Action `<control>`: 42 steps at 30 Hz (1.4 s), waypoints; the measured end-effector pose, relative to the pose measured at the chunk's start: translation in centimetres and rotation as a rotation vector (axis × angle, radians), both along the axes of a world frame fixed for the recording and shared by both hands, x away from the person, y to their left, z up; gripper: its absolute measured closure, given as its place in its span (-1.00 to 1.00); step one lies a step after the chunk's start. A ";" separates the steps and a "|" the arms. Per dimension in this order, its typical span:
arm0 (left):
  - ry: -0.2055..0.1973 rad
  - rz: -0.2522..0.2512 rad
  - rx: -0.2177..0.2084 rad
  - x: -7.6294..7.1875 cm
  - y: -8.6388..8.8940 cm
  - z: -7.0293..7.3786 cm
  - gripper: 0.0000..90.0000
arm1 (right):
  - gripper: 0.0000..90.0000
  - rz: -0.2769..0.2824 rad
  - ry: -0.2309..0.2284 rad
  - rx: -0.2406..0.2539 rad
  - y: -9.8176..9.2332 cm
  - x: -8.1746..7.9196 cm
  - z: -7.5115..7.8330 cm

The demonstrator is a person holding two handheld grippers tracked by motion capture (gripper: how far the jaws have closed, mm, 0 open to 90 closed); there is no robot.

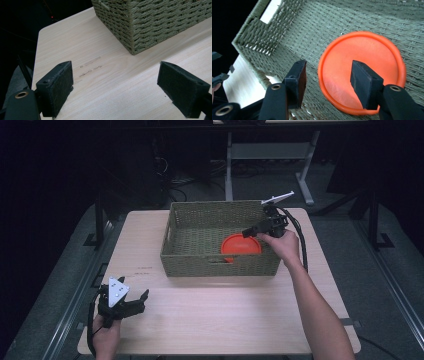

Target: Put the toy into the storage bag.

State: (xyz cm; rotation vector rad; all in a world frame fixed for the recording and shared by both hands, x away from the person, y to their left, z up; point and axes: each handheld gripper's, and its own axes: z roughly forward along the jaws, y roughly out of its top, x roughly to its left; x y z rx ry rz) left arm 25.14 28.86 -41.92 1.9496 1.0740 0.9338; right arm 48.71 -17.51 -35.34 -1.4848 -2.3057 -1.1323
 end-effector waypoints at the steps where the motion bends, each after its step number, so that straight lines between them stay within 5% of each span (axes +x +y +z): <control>1: 0.000 0.000 0.001 0.0 0.0 0.0 -0.71 | 0.00 0.000 0.000 0.000 0.0 0.0 0.0; 12: -0.003 -0.004 0.004 -0.1 -0.1 0.0 -0.71 | -0.14 0.024 -0.028 0.058 -0.5 -1.7 1.1; 28: 0.000 -0.005 0.009 0.0 -0.1 0.0 -0.71 | -0.21 0.072 -0.083 0.079 -2.1 -4.4 2.7; 42: 0.001 -0.002 0.011 0.0 -0.1 0.0 -0.71 | -0.27 0.087 -0.082 0.095 -3.5 -5.9 2.9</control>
